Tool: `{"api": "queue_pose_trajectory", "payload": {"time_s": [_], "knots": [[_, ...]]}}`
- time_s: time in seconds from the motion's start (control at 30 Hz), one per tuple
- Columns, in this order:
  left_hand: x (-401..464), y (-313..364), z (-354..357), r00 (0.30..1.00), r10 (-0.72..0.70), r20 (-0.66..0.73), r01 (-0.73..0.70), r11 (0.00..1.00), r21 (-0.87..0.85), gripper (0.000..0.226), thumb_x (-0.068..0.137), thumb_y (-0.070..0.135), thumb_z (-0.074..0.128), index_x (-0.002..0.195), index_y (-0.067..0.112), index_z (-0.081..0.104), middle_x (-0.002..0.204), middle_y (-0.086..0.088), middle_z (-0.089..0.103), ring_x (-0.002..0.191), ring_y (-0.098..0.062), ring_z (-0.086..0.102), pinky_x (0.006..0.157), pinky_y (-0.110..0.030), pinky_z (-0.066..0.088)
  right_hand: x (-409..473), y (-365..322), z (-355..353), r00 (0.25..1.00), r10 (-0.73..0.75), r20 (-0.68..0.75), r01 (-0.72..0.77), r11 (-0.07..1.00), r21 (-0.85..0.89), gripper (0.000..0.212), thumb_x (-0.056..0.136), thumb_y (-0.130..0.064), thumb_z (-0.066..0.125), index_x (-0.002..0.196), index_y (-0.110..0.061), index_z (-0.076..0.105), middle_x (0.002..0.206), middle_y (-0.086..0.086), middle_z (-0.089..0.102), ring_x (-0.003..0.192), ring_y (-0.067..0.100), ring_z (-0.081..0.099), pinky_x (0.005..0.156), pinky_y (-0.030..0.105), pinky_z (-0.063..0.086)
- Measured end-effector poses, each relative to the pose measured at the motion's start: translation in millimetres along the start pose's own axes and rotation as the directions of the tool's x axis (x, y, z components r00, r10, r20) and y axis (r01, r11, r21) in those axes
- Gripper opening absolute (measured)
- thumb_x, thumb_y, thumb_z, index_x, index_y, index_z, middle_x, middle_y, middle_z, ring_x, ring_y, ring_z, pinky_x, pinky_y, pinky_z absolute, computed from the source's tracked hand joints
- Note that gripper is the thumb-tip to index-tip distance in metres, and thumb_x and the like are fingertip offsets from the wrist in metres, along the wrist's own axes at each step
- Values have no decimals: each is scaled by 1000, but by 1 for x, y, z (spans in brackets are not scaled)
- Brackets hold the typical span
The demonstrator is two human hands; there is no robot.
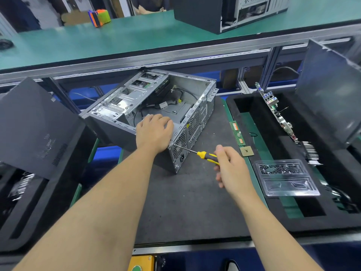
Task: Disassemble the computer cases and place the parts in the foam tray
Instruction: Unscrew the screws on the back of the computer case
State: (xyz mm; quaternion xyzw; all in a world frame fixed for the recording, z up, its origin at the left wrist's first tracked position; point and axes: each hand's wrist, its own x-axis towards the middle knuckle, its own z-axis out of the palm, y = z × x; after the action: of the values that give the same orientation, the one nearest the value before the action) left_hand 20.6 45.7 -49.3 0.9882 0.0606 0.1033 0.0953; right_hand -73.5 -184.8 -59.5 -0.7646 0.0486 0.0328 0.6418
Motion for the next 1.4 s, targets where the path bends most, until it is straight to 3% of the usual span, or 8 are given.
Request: {"api": "queue_pose_trajectory", "payload": {"time_s": [0.1, 0.43, 0.57, 0.63, 0.73, 1.0, 1.2, 1.4], "knots": [[0, 0, 0, 1000, 0, 3, 0, 1000, 1, 24, 101, 37, 27, 87, 35, 46, 123, 8, 60, 124, -21, 43, 104, -44, 32, 1, 3, -1, 998, -53, -23, 50, 994, -95, 31, 103, -36, 47, 86, -15, 63, 59, -10, 54, 56, 15, 45, 56, 28, 39], [0, -1, 1, 1000, 5, 4, -5, 1000, -3, 22, 102, 38, 26, 88, 37, 44, 124, 8, 60, 125, -20, 43, 105, -44, 32, -8, -8, 0, 976, -217, -19, 217, 976, 32, 36, 89, 3, 66, 102, -30, 61, 103, 5, 54, 75, -9, 61, 65, 5, 42], [0, -1, 1, 1000, 7, 3, -7, 1000, 1, 21, 102, 38, 26, 89, 37, 43, 124, 8, 60, 125, -21, 43, 105, -45, 33, -6, -6, 3, 997, -67, -31, 69, 996, 64, 7, 96, -32, 64, 101, -29, 60, 98, -11, 63, 70, 7, 63, 66, 29, 53], [0, -1, 1, 1000, 9, 2, -9, 1000, 1, 21, 101, 38, 26, 89, 38, 44, 124, 8, 59, 126, -20, 43, 105, -45, 32, -2, -1, 2, 1000, 19, -20, -19, 1000, 7, 27, 103, -41, 48, 92, -19, 61, 70, -13, 64, 54, 8, 53, 53, 32, 46], [0, -1, 1, 1000, 9, 2, -9, 1000, -3, 23, 101, 38, 26, 91, 37, 47, 124, 8, 59, 126, -20, 43, 105, -45, 32, -3, 3, 0, 998, -46, -32, 43, 996, -77, 26, 102, -33, 48, 84, -22, 63, 61, -11, 55, 56, 10, 48, 58, 30, 40], [1, 0, 2, 1000, -2, -3, 2, 1000, 10, 22, 101, 38, 27, 87, 38, 44, 122, 8, 60, 125, -21, 43, 103, -44, 32, -6, -8, 0, 976, -218, -31, 218, 976, 15, 31, 91, 1, 65, 98, -29, 61, 104, 4, 58, 77, -8, 61, 65, 5, 40], [2, 0, 1, 1000, -4, -5, 5, 1000, 9, 22, 101, 37, 27, 86, 36, 43, 121, 8, 60, 124, -21, 44, 103, -44, 32, -4, -2, 1, 999, -37, -7, 37, 998, 49, 19, 101, -38, 54, 92, -24, 62, 74, -13, 66, 60, 8, 57, 57, 30, 46], [1, 0, 1, 1000, 3, 4, -3, 1000, 6, 20, 102, 38, 26, 89, 38, 42, 122, 7, 59, 124, -20, 43, 104, -45, 33, -4, 0, 0, 988, -136, -69, 130, 988, -80, 15, 99, -26, 56, 87, -28, 63, 74, -6, 63, 59, 3, 47, 53, 14, 37]]}}
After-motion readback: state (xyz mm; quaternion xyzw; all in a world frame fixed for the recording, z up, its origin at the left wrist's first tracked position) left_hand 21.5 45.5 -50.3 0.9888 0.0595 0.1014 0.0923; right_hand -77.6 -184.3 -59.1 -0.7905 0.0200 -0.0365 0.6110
